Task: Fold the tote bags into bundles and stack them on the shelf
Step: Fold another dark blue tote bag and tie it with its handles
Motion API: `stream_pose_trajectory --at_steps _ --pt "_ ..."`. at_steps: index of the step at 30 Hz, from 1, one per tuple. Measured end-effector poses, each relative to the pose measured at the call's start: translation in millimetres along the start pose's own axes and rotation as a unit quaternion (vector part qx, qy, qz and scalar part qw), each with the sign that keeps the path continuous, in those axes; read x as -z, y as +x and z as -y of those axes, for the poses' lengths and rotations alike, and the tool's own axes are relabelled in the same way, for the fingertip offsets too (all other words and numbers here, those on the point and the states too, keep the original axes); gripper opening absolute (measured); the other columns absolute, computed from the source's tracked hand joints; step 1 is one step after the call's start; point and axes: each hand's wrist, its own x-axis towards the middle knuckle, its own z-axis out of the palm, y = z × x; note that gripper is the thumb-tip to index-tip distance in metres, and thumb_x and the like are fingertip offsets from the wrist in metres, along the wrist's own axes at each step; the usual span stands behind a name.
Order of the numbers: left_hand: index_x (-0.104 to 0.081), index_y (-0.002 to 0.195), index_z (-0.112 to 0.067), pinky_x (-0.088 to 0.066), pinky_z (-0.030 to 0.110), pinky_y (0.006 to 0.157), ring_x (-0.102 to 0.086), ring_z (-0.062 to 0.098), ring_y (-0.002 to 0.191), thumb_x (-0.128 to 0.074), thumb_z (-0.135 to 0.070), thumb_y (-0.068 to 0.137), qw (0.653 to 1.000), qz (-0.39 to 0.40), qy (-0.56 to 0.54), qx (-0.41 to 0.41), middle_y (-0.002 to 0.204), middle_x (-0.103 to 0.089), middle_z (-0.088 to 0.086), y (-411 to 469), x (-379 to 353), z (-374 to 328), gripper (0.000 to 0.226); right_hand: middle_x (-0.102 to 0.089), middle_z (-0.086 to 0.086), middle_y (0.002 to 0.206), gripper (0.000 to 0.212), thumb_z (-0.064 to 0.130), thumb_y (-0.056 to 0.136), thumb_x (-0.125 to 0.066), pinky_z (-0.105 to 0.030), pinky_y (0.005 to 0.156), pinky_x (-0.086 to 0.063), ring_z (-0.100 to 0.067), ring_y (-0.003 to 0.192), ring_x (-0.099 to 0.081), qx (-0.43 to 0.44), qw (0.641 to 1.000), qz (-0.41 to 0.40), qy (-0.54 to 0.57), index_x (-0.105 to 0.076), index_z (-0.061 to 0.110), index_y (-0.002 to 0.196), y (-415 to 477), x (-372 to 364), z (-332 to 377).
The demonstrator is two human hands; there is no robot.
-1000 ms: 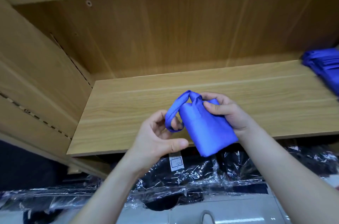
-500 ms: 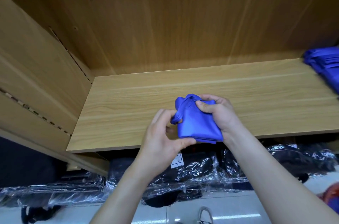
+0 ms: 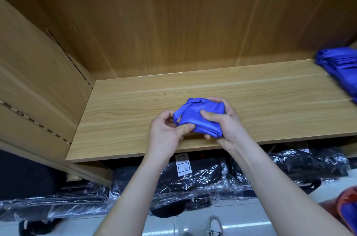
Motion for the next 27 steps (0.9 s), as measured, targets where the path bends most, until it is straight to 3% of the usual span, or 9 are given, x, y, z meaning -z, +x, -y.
stream_pose_trajectory --at_steps 3,8,12,16,20,23,27 --pt "-0.054 0.070 -0.013 -0.047 0.021 0.052 -0.054 0.015 0.060 -0.077 0.003 0.074 0.995 -0.059 -0.067 0.050 0.065 -0.058 0.001 5 -16 3 0.028 -0.066 -0.011 0.088 0.035 -0.010 0.083 -0.060 -0.021 0.031 -0.036 -0.021 0.044 -0.058 0.018 0.998 -0.030 0.059 -0.054 0.018 0.103 6 -5 -8" --pt "-0.055 0.071 -0.010 -0.046 0.041 0.083 -0.055 0.022 0.077 -0.073 0.006 0.076 0.983 -0.096 -0.144 0.061 0.072 -0.060 0.009 7 -23 14 0.025 -0.066 -0.007 0.090 0.037 -0.012 0.082 -0.063 -0.021 0.033 -0.037 -0.023 0.048 -0.058 0.079 0.993 -0.084 0.018 -0.056 0.016 0.106 10 -9 -14" --pt "-0.059 0.070 -0.012 -0.050 0.035 0.090 -0.061 0.017 0.080 -0.073 -0.018 0.079 0.975 -0.080 -0.188 0.084 0.072 -0.066 0.001 -2 -24 11 0.018 -0.065 -0.007 0.091 0.038 -0.009 0.077 -0.067 -0.027 0.042 -0.044 -0.028 0.065 -0.060 0.146 0.980 -0.126 -0.049 -0.060 0.023 0.096 19 -11 -17" --pt "-0.063 0.066 -0.013 -0.040 0.026 0.075 -0.050 0.007 0.073 -0.071 -0.024 0.087 0.996 -0.091 0.019 -0.012 0.077 -0.056 0.004 -8 -19 21 0.025 -0.062 0.006 0.087 0.039 -0.005 0.076 -0.065 -0.042 0.069 -0.052 -0.017 0.074 -0.058 0.200 0.958 -0.134 -0.155 -0.057 0.030 0.092 23 -13 -28" --pt "-0.071 0.081 -0.015 -0.042 0.016 0.074 -0.053 0.003 0.080 -0.071 -0.026 0.083 0.968 -0.062 0.208 -0.128 0.083 -0.053 -0.004 -13 -20 30 0.011 -0.059 0.010 0.084 0.041 -0.006 0.078 -0.063 -0.036 0.075 -0.051 -0.008 0.071 -0.055 0.211 0.943 -0.167 -0.195 -0.053 0.030 0.094 25 -12 -33" --pt "-0.073 0.092 -0.020 -0.049 0.028 0.077 -0.059 0.007 0.082 -0.063 -0.037 0.083 0.974 -0.024 0.196 -0.113 0.085 -0.061 -0.009 -12 -22 34 0.021 -0.062 0.004 0.094 0.039 -0.006 0.081 -0.063 -0.043 0.080 -0.056 -0.013 0.080 -0.061 0.157 0.962 -0.204 -0.090 -0.053 0.027 0.098 29 -15 -31" --pt "-0.073 0.093 -0.024 -0.051 0.035 0.078 -0.062 0.012 0.084 -0.057 -0.050 0.081 0.977 -0.024 0.199 -0.069 0.085 -0.070 -0.011 -4 -22 38 0.033 -0.065 -0.005 0.107 0.044 -0.005 0.090 -0.060 -0.040 0.078 -0.056 -0.021 0.090 -0.066 0.055 0.986 -0.135 0.086 -0.048 0.021 0.123 26 -18 -20"
